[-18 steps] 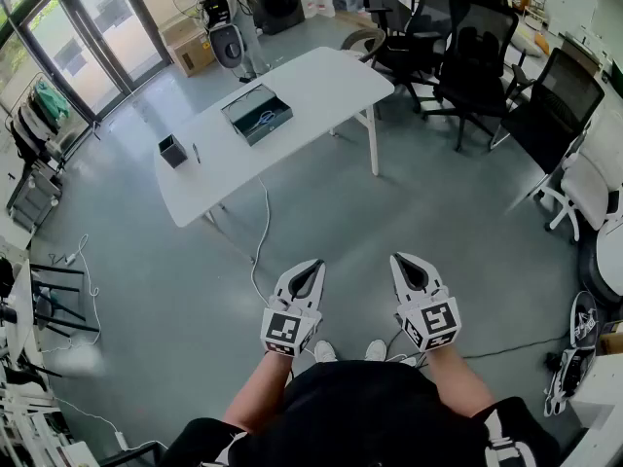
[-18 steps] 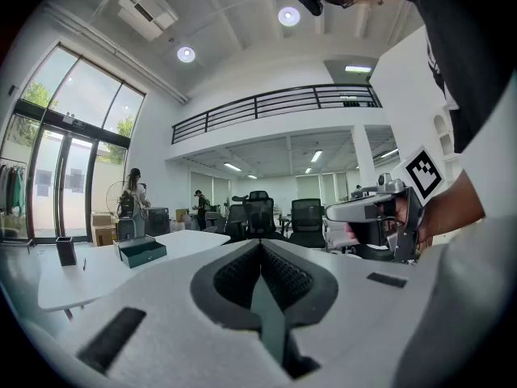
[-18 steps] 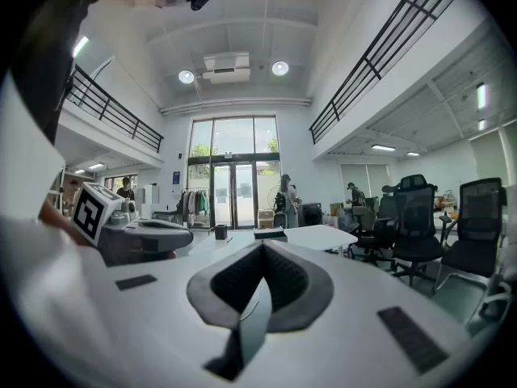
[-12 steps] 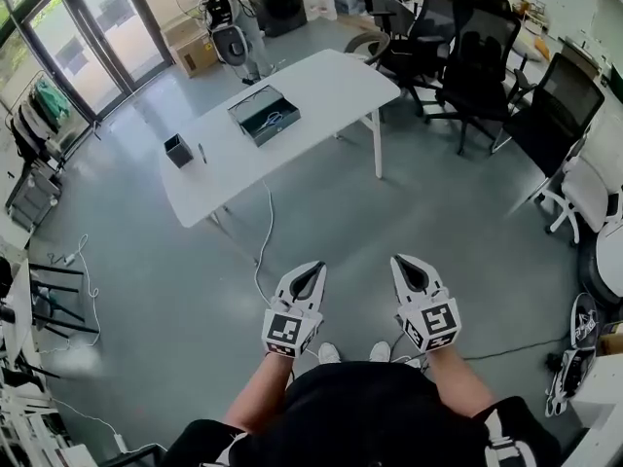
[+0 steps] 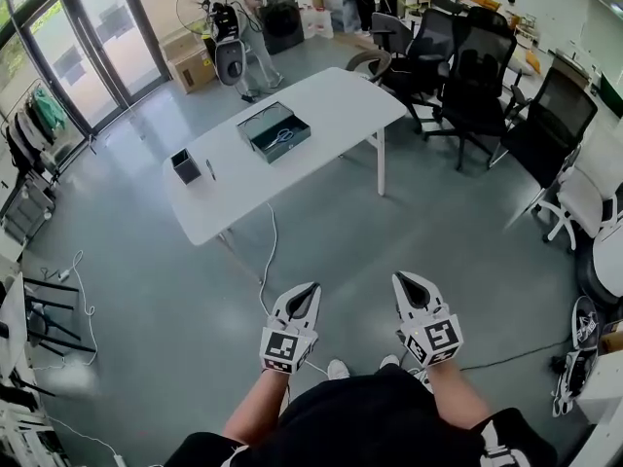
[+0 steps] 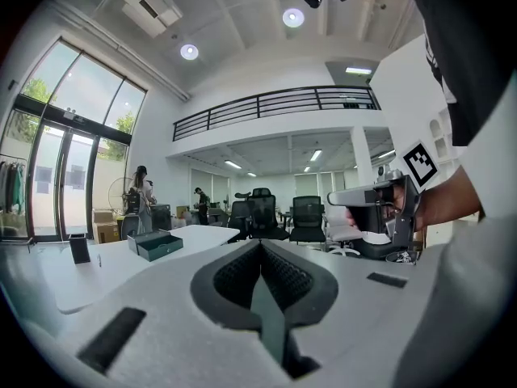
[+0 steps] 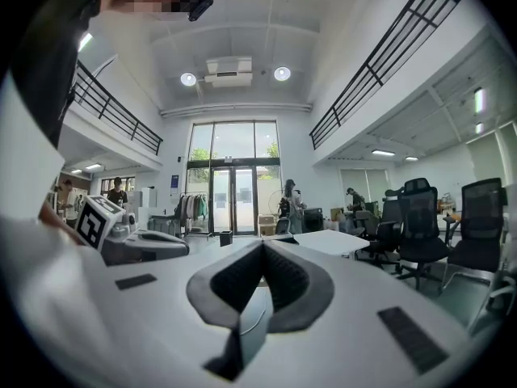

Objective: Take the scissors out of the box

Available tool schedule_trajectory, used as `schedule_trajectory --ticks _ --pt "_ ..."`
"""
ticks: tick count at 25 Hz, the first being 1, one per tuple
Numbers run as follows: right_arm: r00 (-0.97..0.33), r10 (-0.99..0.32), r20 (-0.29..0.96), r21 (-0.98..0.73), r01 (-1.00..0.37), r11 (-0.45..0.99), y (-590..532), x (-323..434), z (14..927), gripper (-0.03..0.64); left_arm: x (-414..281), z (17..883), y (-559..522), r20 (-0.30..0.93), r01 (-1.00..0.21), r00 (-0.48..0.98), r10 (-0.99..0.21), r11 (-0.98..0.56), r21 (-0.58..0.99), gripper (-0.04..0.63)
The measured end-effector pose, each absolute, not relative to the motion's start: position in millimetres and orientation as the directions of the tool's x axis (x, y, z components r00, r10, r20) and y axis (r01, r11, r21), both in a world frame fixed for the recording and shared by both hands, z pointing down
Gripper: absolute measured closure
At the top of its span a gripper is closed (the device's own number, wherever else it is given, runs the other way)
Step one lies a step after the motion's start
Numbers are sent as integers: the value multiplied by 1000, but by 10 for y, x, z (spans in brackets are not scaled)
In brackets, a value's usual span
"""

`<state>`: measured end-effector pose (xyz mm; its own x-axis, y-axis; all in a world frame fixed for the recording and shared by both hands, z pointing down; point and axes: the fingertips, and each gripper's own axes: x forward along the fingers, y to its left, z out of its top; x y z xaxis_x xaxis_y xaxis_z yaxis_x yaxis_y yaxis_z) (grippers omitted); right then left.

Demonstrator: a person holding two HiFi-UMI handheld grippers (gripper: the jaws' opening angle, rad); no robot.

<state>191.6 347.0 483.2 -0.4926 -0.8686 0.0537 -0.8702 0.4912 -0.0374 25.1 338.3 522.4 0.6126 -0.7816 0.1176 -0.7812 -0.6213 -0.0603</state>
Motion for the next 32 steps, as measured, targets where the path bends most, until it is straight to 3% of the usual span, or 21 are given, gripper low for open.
schedule_trajectory --ticks 16,32 --pt "-469 -875 120 -68 -883 464 3105 1968 4998 612 231 5281 3072 117 -761 636 -763 -645 -72 583" --pt "-570 -814 111 -63 -821 567 1729 2124 4977 612 583 5140 1675 86 -807 578 -812 -584 -91 583"
